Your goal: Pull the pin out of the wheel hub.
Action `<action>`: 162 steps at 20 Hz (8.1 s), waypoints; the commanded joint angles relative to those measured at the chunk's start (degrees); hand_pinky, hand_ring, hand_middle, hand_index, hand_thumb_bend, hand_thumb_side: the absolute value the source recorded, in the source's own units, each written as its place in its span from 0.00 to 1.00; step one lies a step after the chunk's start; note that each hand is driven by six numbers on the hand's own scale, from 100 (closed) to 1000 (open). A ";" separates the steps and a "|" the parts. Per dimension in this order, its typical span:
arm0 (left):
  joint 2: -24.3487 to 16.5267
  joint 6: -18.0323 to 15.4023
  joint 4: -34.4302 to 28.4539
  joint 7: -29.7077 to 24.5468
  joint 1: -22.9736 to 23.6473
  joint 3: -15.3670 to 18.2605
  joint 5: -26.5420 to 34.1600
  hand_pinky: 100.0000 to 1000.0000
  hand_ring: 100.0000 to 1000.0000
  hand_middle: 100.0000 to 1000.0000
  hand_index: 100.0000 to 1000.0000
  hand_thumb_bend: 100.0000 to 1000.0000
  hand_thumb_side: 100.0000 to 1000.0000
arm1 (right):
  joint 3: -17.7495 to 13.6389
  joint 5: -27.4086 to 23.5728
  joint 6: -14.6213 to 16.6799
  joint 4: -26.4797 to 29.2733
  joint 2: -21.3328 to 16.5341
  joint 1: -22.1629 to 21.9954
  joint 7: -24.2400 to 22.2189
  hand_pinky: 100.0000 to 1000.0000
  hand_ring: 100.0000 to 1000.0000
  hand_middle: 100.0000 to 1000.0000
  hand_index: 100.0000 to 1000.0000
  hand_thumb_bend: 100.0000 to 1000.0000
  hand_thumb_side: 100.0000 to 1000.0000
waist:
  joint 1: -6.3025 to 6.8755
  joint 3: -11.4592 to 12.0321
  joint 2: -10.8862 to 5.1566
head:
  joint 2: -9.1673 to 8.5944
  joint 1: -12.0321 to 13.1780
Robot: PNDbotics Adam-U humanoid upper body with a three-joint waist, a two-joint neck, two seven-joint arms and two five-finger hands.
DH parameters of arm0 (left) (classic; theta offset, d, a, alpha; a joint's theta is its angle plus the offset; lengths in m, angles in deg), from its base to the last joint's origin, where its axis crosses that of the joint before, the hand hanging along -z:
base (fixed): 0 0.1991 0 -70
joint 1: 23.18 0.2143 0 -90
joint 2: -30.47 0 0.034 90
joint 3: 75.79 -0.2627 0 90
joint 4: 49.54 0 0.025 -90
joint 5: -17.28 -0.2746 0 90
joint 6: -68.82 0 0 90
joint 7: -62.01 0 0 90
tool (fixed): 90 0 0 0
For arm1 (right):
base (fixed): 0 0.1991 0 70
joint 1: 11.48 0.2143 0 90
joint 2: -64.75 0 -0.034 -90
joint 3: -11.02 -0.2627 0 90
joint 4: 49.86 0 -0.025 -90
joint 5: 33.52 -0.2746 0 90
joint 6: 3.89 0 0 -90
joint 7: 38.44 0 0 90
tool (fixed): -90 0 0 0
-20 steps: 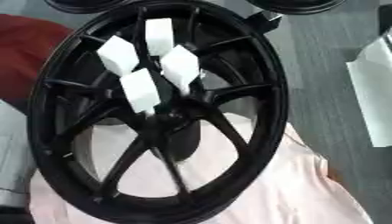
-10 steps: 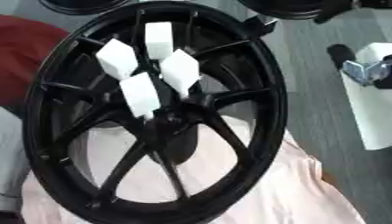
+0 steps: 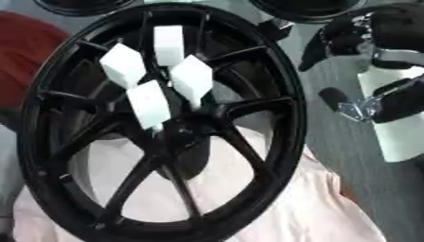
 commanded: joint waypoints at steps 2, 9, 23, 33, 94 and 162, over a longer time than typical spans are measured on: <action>-1.89 0.04 -0.55 -0.34 -0.71 0.16 0.19 0.85 0.74 0.69 0.93 0.05 0.90 | 2.32 -0.56 -0.44 0.67 0.36 3.65 -3.72 0.83 0.80 0.72 0.80 0.00 0.33 | -0.08 0.16 -1.13 | -0.44 -0.45; -1.75 0.04 -0.23 -0.40 -0.34 0.21 0.26 0.85 0.74 0.69 0.93 0.06 0.91 | 4.86 -5.71 -4.09 0.67 3.96 11.40 -9.61 0.84 0.82 0.72 0.83 0.03 0.27 | -0.38 0.00 -1.62 | -0.41 -0.18; -1.04 -0.24 0.99 0.97 0.80 1.29 0.60 0.85 0.74 0.68 0.93 0.07 0.91 | 11.29 -11.68 -15.43 0.67 15.04 28.24 -21.68 0.86 0.85 0.74 0.86 0.06 0.28 | -0.91 0.16 -1.99 | -0.18 0.09; -0.51 -0.50 2.05 1.90 1.24 2.02 1.23 0.85 0.73 0.68 0.93 0.08 0.93 | 10.93 -10.88 -19.12 0.67 20.11 33.15 -35.86 0.87 0.87 0.78 0.86 0.23 0.00 | -1.66 1.15 -1.52 | -0.41 -0.43; -0.03 -0.67 2.03 1.95 1.10 2.24 2.41 0.86 0.74 0.68 0.92 0.09 0.97 | 5.39 -8.24 -20.98 0.67 18.40 23.51 -31.29 0.84 0.84 0.71 0.80 0.12 0.00 | -3.71 5.27 3.28 | -0.35 -2.95; -0.92 -1.55 2.66 4.28 4.88 4.24 2.87 0.87 0.73 0.67 0.90 0.09 0.97 | -24.41 -36.96 -21.96 -5.29 2.85 1.76 4.40 0.69 0.56 0.15 0.19 0.00 0.00 | -2.76 -0.08 2.29 | -0.52 -0.16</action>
